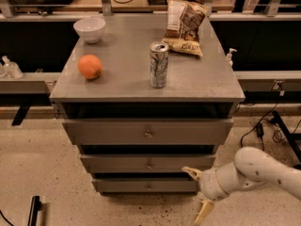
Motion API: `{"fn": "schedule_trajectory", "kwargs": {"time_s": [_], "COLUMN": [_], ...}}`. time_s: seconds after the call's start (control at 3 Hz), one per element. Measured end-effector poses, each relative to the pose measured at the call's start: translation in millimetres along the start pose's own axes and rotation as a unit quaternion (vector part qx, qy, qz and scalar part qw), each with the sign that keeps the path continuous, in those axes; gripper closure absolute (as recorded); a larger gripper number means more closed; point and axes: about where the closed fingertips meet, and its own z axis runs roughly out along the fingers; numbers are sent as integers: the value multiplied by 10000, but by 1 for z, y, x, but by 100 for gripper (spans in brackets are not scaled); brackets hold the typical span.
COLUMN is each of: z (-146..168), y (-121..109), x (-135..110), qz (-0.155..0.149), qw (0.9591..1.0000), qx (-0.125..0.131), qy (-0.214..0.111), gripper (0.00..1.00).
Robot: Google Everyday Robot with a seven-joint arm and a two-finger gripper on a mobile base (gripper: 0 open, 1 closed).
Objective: Open bottom drawer
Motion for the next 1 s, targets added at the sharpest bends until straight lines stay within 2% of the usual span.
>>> {"fn": "schedule_trajectory", "kwargs": {"time_s": [0.33,1.0], "z": [53,59], "y": [7,5], "x": [49,55], "qz": [515,564], "qw": [9984,9982], "qx": [-41,29], "qy": [224,197], "gripper": [0,0]}}
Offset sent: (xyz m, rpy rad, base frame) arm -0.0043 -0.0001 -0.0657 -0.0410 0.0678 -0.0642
